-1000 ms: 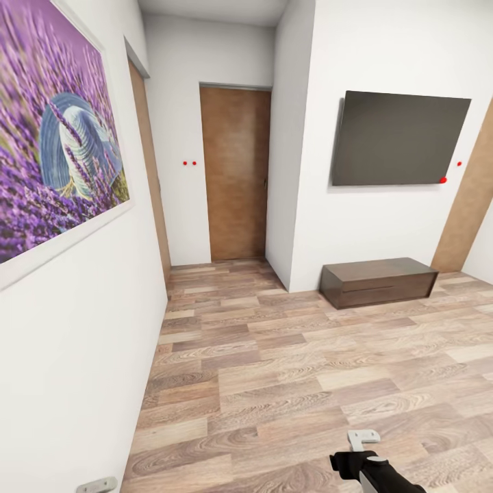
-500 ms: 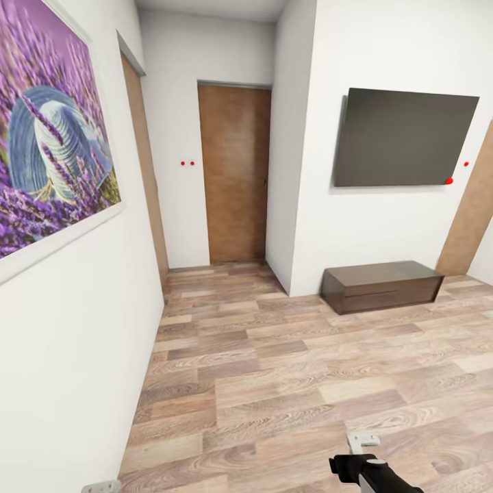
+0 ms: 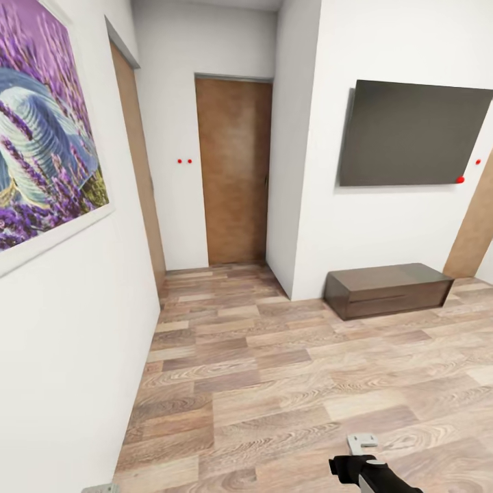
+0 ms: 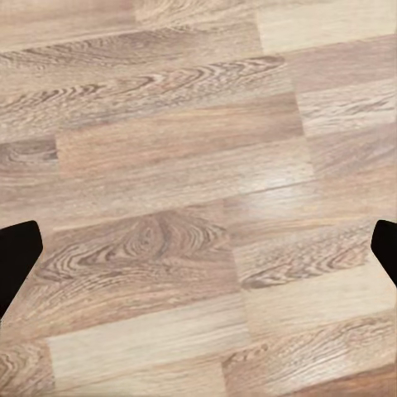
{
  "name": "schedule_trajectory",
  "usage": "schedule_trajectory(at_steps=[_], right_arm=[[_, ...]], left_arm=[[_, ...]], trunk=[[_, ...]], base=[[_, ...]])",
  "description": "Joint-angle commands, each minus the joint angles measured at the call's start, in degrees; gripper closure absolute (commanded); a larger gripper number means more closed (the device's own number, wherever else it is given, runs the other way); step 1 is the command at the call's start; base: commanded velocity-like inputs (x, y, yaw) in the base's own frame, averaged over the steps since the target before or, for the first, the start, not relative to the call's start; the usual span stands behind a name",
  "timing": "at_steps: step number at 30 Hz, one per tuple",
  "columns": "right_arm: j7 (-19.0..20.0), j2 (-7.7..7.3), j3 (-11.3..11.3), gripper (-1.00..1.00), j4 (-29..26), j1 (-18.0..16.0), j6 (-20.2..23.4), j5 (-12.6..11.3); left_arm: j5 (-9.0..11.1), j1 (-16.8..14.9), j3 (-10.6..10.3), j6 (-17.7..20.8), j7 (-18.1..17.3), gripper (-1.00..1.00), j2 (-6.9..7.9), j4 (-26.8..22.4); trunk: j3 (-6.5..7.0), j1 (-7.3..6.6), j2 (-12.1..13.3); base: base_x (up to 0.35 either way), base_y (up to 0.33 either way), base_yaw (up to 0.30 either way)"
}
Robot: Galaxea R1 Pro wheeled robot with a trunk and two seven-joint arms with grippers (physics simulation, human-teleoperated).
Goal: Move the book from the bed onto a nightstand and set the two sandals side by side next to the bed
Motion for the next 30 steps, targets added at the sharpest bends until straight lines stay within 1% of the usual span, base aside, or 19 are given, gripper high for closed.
schedule_trajectory(at_steps=[1, 10, 30], right_arm=[[0.0, -0.01, 0.1, -1.0, -0.1, 0.0, 0.4, 0.0], [0.0, -0.04, 0.1, -1.0, -0.1, 0.0, 0.3, 0.0], [0.0, -0.25, 0.1, -1.0, -0.1, 0.0, 0.3, 0.0]], left_arm=[[0.6, 0.0, -0.5, -0.3, -0.1, -1.0, 0.04, 0.1], [0.6, 0.1, -0.5, -0.5, -0.1, -1.0, -0.03, 0.0], [0.6, 0.1, -0.5, -0.7, 0.0, -1.0, -0.05, 0.0]], trunk=[[-0.13, 0.03, 0.0], [-0.41, 0.03, 0.0], [-0.46, 0.03, 0.0]], base=[[0.31, 0.0, 0.0], [0.311, 0.0, 0.0], [0.312, 0.0, 0.0]])
